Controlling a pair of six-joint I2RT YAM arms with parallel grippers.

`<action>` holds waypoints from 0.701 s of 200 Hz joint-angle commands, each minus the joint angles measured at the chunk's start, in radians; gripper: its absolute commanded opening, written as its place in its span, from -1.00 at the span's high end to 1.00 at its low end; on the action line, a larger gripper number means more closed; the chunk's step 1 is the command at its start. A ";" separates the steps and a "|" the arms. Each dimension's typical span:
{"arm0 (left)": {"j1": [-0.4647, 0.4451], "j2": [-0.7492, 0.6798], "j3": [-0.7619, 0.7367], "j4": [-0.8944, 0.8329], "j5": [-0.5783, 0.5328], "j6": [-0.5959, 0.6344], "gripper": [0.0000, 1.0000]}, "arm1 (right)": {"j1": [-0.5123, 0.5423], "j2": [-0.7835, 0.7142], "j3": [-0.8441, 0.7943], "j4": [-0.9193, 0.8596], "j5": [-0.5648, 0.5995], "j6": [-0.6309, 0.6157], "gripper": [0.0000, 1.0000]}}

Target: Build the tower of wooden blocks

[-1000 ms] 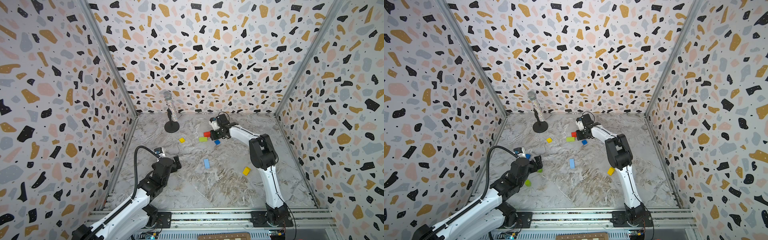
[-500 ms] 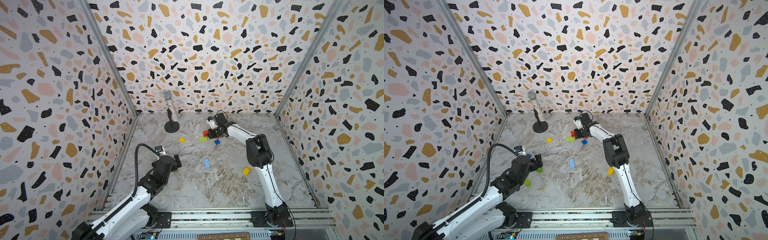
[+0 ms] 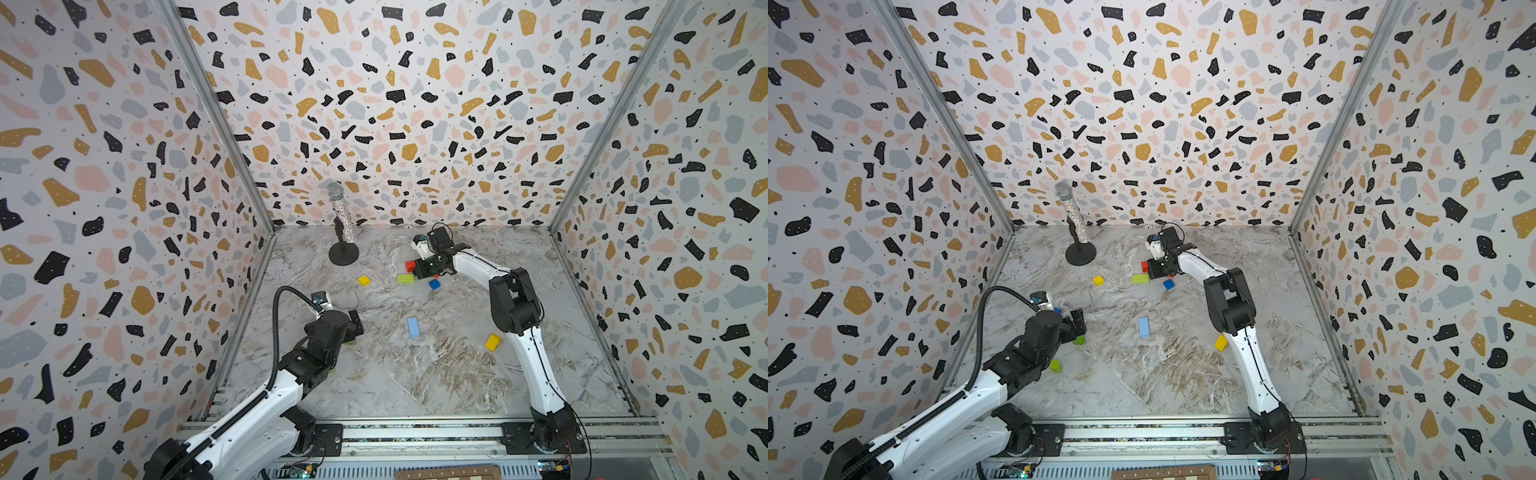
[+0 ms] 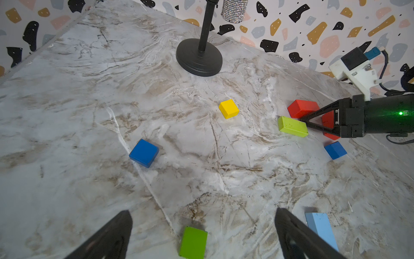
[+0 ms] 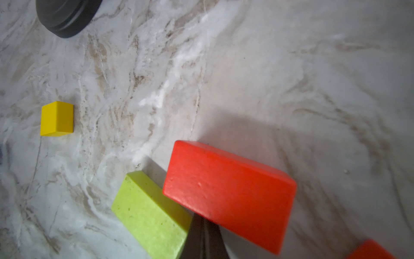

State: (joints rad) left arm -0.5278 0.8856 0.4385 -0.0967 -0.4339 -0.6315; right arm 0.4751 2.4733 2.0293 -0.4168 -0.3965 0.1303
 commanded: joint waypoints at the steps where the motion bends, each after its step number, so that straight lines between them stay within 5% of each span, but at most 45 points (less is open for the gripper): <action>1: -0.003 0.023 0.034 0.030 0.006 0.015 -1.00 | -0.001 -0.050 -0.029 -0.016 -0.010 -0.003 1.00; 140: -0.003 -0.028 -0.010 0.033 0.014 -0.009 -1.00 | 0.053 -0.222 -0.317 0.057 0.007 -0.036 1.00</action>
State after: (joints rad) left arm -0.5278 0.8860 0.4393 -0.0875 -0.4232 -0.6331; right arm 0.5159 2.3043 1.7393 -0.3435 -0.4145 0.1062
